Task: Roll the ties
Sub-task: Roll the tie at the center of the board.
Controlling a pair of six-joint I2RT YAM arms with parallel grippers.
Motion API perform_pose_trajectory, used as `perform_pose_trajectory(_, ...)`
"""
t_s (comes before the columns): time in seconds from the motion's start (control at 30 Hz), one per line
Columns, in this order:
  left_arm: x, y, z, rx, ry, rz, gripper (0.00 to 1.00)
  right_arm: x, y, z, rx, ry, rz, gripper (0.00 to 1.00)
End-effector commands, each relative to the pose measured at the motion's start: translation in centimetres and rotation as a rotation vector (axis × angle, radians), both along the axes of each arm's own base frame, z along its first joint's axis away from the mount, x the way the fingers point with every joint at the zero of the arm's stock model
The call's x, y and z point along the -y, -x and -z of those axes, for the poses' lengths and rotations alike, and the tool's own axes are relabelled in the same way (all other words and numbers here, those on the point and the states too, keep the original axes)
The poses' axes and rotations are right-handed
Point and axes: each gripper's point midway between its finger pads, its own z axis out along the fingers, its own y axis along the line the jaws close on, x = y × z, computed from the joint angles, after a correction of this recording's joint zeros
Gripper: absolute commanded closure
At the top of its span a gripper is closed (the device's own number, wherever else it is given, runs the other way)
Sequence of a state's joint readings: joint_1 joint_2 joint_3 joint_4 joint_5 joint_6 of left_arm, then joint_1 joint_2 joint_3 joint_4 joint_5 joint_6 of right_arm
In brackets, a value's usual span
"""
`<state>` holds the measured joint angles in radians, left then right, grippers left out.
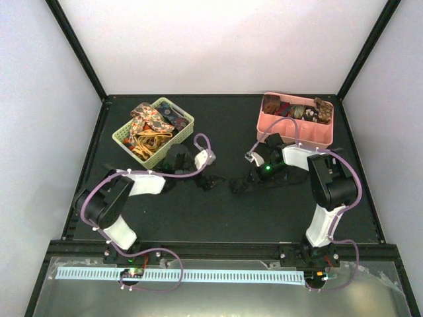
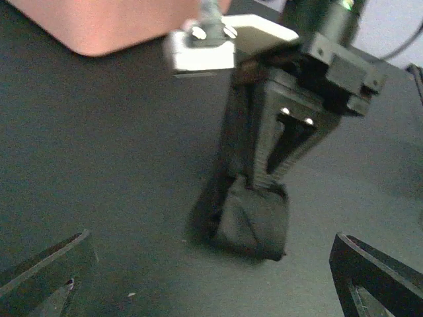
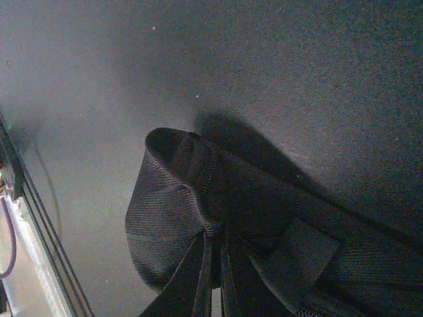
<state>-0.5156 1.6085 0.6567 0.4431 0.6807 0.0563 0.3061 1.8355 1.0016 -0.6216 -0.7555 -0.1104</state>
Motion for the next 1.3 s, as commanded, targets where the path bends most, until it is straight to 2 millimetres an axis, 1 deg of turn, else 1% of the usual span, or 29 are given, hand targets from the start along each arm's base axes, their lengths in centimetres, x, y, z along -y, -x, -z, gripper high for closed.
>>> perform_pose_trajectory(0.0,3.3,2.0,-0.9,0.175,0.089,0.14,0.01,1.5,0.3,2.0,0.006,0.102,-0.001,0.98)
perform_pose_trajectory(0.07,3.9,3.7,-0.1,0.266,0.126,0.177,0.01,1.6,0.2,2.1,0.008,0.11,-0.001,0.98)
perform_pose_trajectory(0.1,4.2,4.5,0.7,0.29,0.136,0.193,0.01,1.6,0.2,2.2,0.007,0.112,-0.001,0.98)
perform_pose_trajectory(0.17,4.9,5.1,1.6,0.32,0.144,0.2,0.01,1.6,0.2,2.3,0.005,0.114,0.0,0.98)
perform_pose_trajectory(0.23,5.5,4.9,2.7,0.31,0.137,0.202,0.01,1.6,0.1,2.3,0.004,0.118,0.002,0.98)
perform_pose_trajectory(0.33,5.6,4.3,4.0,0.326,0.147,0.174,0.01,1.7,0.1,2.5,-0.003,0.124,0.006,0.98)
perform_pose_trajectory(0.47,6.5,3.3,5.1,0.306,0.147,0.16,0.02,1.8,0.2,2.8,-0.019,0.138,0.004,0.98)
perform_pose_trajectory(0.6,7.6,3.4,6.3,0.321,0.116,0.183,0.05,2.1,0.2,3.1,-0.022,0.16,0.005,0.98)
perform_pose_trajectory(0.7,8.3,2.8,7.3,0.305,0.085,0.173,0.11,2.4,0.2,3.6,-0.036,0.18,0.013,0.98)
perform_pose_trajectory(0.8,8.6,2.6,8.0,0.285,0.072,0.175,0.2,2.7,0.2,4.1,-0.042,0.203,0.019,0.98)
perform_pose_trajectory(0.87,8.7,2.7,8.3,0.282,0.065,0.18,0.22,2.8,0.3,4.3,-0.046,0.208,0.021,0.98)
perform_pose_trajectory(0.9,8.8,2.8,8.5,0.277,0.058,0.186,0.25,2.7,0.3,4.3,-0.047,0.204,0.02,0.98)
perform_pose_trajectory(0.97,9.0,2.8,9.0,0.269,0.036,0.189,0.34,2.6,0.2,4.2,-0.045,0.199,0.023,0.98)
perform_pose_trajectory(1.03,9.0,2.5,9.3,0.26,0.014,0.178,0.46,2.4,0.0,4.0,-0.039,0.189,0.023,0.98)
perform_pose_trajectory(1.13,8.7,2.1,9.3,0.253,-0.045,0.162,0.56,2.0,0.0,3.5,-0.037,0.155,0.022,0.98)
perform_pose_trajectory(1.2,8.3,2.3,9.7,0.245,-0.105,0.173,0.63,1.7,-0.2,2.8,-0.019,0.128,0.02,0.98)
perform_pose_trajectory(1.23,7.9,2.4,10.1,0.247,-0.147,0.182,0.66,1.6,-0.5,2.4,0.0,0.125,0.022,0.97)
perform_pose_trajectory(1.27,7.3,2.4,10.9,0.223,-0.204,0.183,0.67,1.7,-0.8,1.9,0.024,0.119,0.027,0.94)
